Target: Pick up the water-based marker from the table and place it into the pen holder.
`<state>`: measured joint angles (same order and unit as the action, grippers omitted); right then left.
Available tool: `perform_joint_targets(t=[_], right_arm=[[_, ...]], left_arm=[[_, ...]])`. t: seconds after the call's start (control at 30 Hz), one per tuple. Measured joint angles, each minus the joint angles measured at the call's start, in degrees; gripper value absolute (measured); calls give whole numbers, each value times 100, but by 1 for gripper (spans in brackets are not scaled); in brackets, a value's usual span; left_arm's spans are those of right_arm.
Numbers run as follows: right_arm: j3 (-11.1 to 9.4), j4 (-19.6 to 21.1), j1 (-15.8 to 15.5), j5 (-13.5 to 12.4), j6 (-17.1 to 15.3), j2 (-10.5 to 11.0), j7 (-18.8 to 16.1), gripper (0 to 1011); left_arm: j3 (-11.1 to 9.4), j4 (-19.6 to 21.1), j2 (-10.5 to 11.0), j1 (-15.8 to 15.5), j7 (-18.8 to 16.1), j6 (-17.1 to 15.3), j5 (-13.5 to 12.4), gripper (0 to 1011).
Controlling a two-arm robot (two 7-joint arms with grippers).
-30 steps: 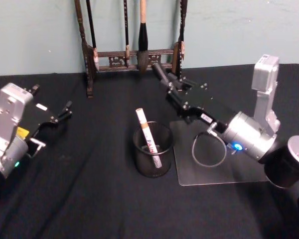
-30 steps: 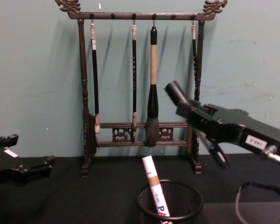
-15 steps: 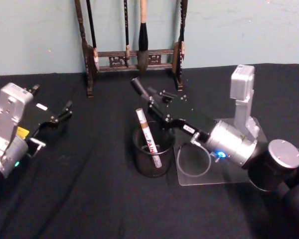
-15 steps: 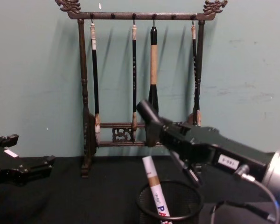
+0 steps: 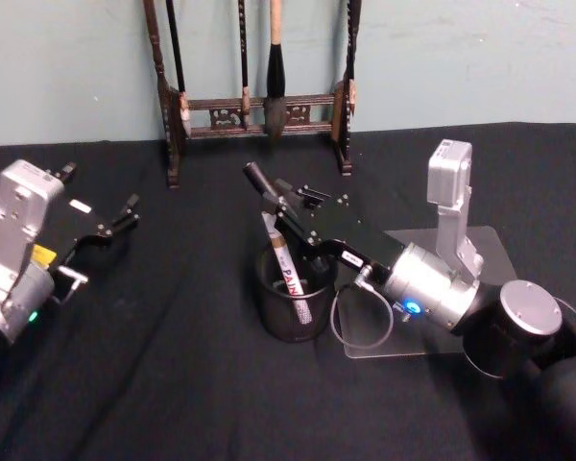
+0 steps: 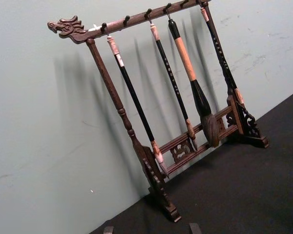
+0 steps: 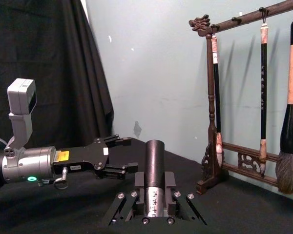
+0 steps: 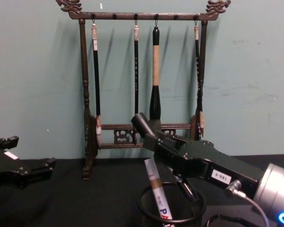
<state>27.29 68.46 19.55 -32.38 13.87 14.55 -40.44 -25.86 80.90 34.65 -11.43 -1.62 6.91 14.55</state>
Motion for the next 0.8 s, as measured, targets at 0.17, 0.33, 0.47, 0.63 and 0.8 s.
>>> perform_joint_targets(t=[0.17,0.33,0.47,0.63,0.8], right_arm=[[12,-75,-14,9,130,-19,23,241],[24,-140,-42,53,245,-42,52,241],[30,-180,-59,98,317,-60,64,241],[33,-209,-68,141,350,-77,76,241],[37,-214,-84,184,358,-86,100,241]], left_arm=[[0,0,0,0,0,0,0,1001],[0,0,0,0,0,0,0,1001],[0,0,0,0,0,0,0,1001],[0,0,0,0,0,0,0,1001],[0,0,0,0,0,0,0,1001]])
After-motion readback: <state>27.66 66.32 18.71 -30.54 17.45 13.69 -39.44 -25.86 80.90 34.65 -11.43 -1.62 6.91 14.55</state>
